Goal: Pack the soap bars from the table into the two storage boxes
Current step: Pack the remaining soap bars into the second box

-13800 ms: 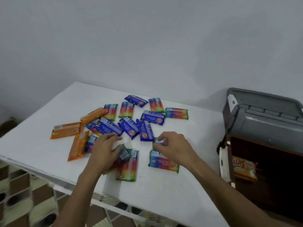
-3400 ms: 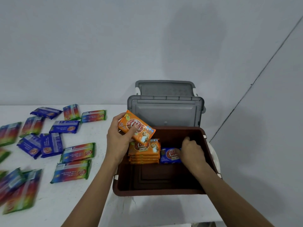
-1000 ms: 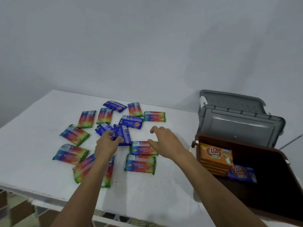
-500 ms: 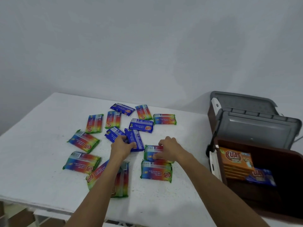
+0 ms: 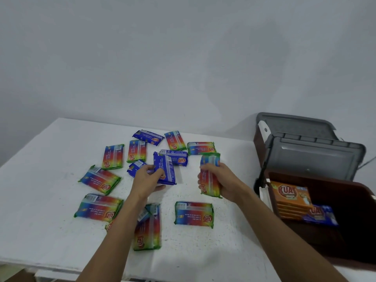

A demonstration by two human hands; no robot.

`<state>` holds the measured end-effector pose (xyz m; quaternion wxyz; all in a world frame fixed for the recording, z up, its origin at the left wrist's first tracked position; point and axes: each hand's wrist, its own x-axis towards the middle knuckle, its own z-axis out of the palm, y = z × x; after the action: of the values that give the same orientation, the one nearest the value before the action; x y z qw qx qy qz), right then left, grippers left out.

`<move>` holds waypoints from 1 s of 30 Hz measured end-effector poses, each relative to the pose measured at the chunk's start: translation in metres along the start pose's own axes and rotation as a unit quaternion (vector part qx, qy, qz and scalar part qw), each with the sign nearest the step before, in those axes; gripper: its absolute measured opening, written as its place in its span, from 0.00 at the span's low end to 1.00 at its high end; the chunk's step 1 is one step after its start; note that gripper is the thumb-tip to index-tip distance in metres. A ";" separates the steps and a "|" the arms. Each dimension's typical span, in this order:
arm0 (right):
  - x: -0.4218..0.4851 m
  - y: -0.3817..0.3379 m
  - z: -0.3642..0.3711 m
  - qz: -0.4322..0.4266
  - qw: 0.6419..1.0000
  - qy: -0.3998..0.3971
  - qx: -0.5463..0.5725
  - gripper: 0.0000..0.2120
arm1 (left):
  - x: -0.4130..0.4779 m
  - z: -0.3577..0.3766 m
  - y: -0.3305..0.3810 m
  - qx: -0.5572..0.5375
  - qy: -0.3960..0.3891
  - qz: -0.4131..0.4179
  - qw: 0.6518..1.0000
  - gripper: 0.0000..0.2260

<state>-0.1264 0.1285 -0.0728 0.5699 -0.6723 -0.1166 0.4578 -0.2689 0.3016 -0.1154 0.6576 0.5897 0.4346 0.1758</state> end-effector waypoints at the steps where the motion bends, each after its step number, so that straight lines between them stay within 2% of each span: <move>1: -0.005 -0.004 -0.001 0.014 0.999 0.007 0.038 0.19 | -0.001 0.003 0.003 -0.002 -0.005 0.002 1.000 0.14; 4: -0.019 -0.017 -0.008 0.031 0.992 0.016 0.118 0.32 | -0.006 0.012 0.010 -0.007 -0.026 0.012 1.000 0.15; 7: -0.028 -0.023 -0.018 0.032 0.986 0.014 0.161 0.36 | -0.012 0.023 0.016 -0.013 -0.048 0.017 0.999 0.14; 12: -0.045 -0.029 -0.038 0.035 0.979 0.083 0.183 0.34 | -0.027 0.048 0.028 -0.024 -0.078 0.031 0.996 0.09; 15: -0.059 -0.034 -0.057 0.006 0.972 0.078 0.221 0.34 | -0.038 0.068 0.037 -0.040 -0.095 0.048 0.993 0.06; 18: -0.077 -0.037 -0.075 -0.014 0.963 0.044 0.265 0.26 | -0.052 0.095 0.044 -0.051 -0.108 0.058 0.991 0.08; 20: -0.087 -0.036 -0.085 -0.021 0.965 0.032 0.261 0.28 | -0.061 0.115 0.046 -0.054 -0.116 0.064 0.990 0.10; 25: -0.112 -0.025 -0.132 -0.022 0.955 0.124 0.267 0.28 | -0.085 0.163 0.047 -0.060 -0.131 0.072 0.987 0.11; 28: -0.129 -0.018 -0.165 -0.037 0.963 0.149 0.221 0.21 | -0.098 0.190 0.044 -0.055 -0.128 0.083 0.987 0.12; 30: -0.139 -0.012 -0.186 -0.046 0.970 0.152 0.185 0.20 | -0.107 0.206 0.042 -0.057 -0.122 0.089 0.987 0.11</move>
<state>-0.0593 -0.0846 -0.0082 0.7160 -0.6105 0.0271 0.3373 -0.1562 0.1037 -0.0526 0.7201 0.6043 0.2867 0.1848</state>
